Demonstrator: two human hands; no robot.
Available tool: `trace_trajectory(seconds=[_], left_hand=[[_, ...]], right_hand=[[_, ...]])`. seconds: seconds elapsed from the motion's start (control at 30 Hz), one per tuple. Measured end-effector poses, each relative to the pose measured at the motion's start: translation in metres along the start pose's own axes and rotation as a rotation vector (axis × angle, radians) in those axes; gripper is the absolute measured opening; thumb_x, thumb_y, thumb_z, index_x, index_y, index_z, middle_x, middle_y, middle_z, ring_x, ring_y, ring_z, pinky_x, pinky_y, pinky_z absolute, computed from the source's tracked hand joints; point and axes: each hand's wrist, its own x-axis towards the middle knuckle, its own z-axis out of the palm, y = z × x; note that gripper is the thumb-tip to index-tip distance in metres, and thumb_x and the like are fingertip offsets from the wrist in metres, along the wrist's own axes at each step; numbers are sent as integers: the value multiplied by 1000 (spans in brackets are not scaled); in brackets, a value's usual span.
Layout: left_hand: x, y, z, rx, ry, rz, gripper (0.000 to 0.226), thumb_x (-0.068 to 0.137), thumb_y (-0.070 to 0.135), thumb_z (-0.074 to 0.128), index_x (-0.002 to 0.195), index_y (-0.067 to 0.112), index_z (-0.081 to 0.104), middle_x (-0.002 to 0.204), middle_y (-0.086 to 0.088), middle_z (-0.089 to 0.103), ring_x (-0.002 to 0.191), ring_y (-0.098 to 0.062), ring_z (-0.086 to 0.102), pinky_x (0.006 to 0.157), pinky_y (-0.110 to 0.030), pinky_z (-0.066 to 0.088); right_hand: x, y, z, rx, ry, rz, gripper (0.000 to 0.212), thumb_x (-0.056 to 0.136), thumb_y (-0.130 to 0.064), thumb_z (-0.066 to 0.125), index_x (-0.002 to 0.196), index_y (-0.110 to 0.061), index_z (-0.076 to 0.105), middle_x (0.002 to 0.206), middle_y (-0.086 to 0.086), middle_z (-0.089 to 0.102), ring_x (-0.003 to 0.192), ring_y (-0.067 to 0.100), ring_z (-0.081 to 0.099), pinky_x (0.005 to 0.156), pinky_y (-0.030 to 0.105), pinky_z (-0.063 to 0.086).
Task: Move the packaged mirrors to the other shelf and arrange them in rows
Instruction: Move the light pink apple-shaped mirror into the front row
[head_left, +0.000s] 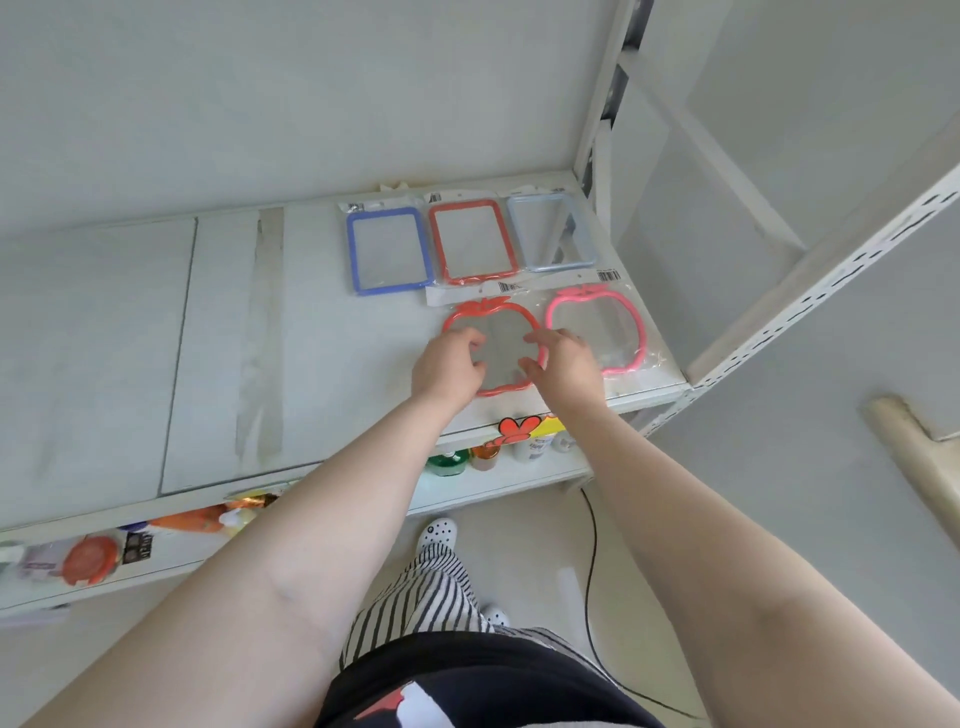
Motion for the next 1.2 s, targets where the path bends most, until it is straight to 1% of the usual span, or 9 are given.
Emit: trace_trajectory(seconds=[0.1, 0.17, 0.33, 0.43, 0.53, 0.67, 0.83, 0.93, 1.2], left_hand=[[-21, -17, -18, 32, 30, -16, 38, 82, 12, 59, 119, 20, 63, 119, 1, 67, 112, -21, 62, 94, -34, 50], [-33, -30, -33, 77, 32, -32, 38, 84, 13, 58, 120, 21, 62, 121, 1, 66, 114, -21, 60, 94, -33, 50], [-61, -71, -67, 101, 83, -85, 37, 85, 11, 57, 120, 21, 61, 120, 2, 66, 113, -19, 60, 91, -31, 50], [-81, -99, -89, 89, 102, -114, 36, 86, 10, 55, 119, 22, 61, 118, 3, 67, 112, -18, 61, 91, -30, 50], [-104, -132, -116, 82, 140, -134, 35, 85, 10, 56, 118, 22, 62, 116, 4, 68, 111, -17, 61, 92, -30, 50], [-146, -193, -157, 125, 151, -143, 37, 86, 9, 55, 120, 22, 61, 119, 4, 66, 113, -18, 59, 89, -30, 50], [-212, -297, -223, 183, 165, -186, 41, 85, 8, 55, 123, 23, 59, 121, 5, 65, 113, -19, 58, 85, -29, 47], [-242, -351, -266, 174, 200, -238, 42, 83, 7, 57, 122, 22, 61, 120, 3, 66, 114, -21, 59, 89, -31, 47], [-281, -439, -329, 117, 283, -316, 39, 83, 9, 61, 120, 21, 62, 118, 1, 67, 113, -22, 59, 90, -34, 48]], right_hand=[[-10, -22, 11, -27, -62, -70, 37, 87, -22, 65, 123, -19, 62, 124, 5, 63, 116, 26, 56, 92, 36, 48], [-17, -38, 19, -66, -96, -117, 37, 87, -23, 64, 124, -20, 62, 126, 4, 63, 118, 26, 54, 94, 35, 47], [-36, -79, 41, -120, -150, -227, 35, 88, -27, 62, 123, -22, 62, 119, 4, 63, 115, 26, 55, 84, 33, 46], [-50, -109, 57, -106, -163, -268, 34, 88, -27, 62, 122, -23, 62, 118, 2, 64, 114, 23, 57, 84, 34, 50], [-69, -146, 79, -124, -180, -307, 34, 89, -29, 61, 123, -23, 62, 118, 2, 64, 115, 22, 55, 85, 33, 47], [-102, -199, 125, -120, -222, -318, 35, 89, -29, 61, 124, -24, 61, 118, 1, 63, 115, 21, 54, 86, 32, 46], [-158, -280, 193, -115, -298, -319, 35, 89, -29, 61, 123, -24, 61, 118, 1, 63, 110, 21, 57, 83, 32, 50], [-188, -331, 226, -80, -315, -325, 35, 87, -29, 62, 122, -24, 61, 117, 1, 64, 109, 20, 59, 83, 32, 51], [-224, -425, 284, -78, -342, -345, 34, 88, -30, 61, 122, -23, 60, 119, -1, 63, 107, 19, 59, 82, 30, 49]])
